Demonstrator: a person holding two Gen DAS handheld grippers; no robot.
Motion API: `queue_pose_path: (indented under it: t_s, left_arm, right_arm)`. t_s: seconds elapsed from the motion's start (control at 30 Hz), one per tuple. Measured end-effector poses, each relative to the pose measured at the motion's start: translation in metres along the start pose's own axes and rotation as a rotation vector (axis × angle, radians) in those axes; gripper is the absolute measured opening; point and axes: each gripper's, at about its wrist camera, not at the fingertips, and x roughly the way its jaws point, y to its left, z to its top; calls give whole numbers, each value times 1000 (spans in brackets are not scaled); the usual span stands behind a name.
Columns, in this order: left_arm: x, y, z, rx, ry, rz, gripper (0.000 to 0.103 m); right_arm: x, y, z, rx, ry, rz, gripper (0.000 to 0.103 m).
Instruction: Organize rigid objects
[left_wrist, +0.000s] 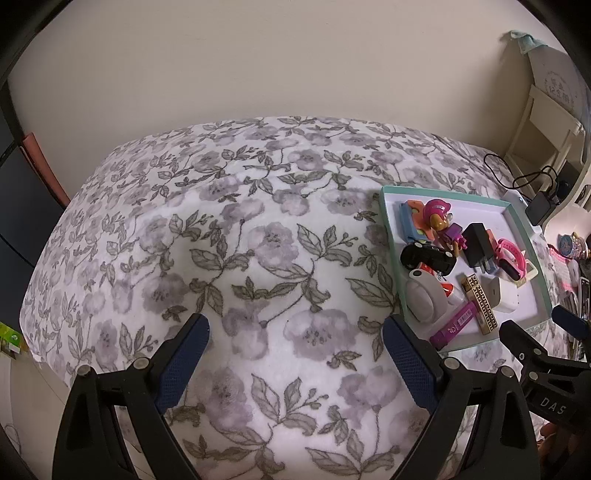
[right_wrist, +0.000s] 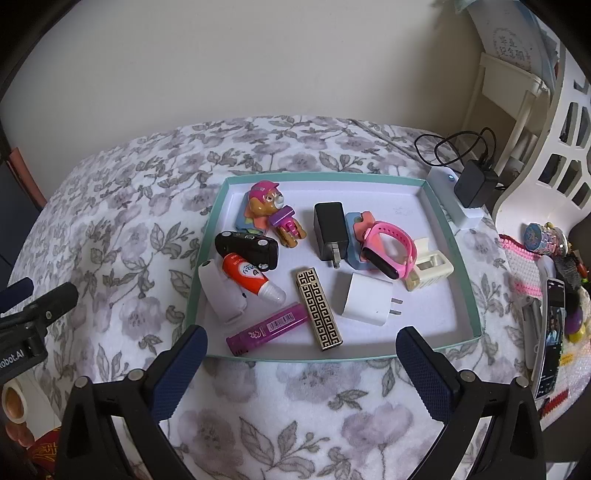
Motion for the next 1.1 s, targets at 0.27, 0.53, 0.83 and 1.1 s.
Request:
queue_pose_path:
  t_s: [0.27, 0.53, 0.83, 1.1]
  left_arm:
    - [-1, 0, 0, 0, -3, 3, 95]
    - [-1, -1, 0, 2, -3, 3, 95]
    - [-1, -1, 0, 2, -3, 3, 95]
    - [-1, 0, 0, -4, -3, -1, 95]
  right_arm:
    - [0, 0, 0, 0, 0, 0, 103]
    - [0, 0, -1, -1, 1, 0, 103]
    - [1, 0, 0, -1, 2, 0, 103]
    - [3, 0, -1, -7, 8, 1, 103]
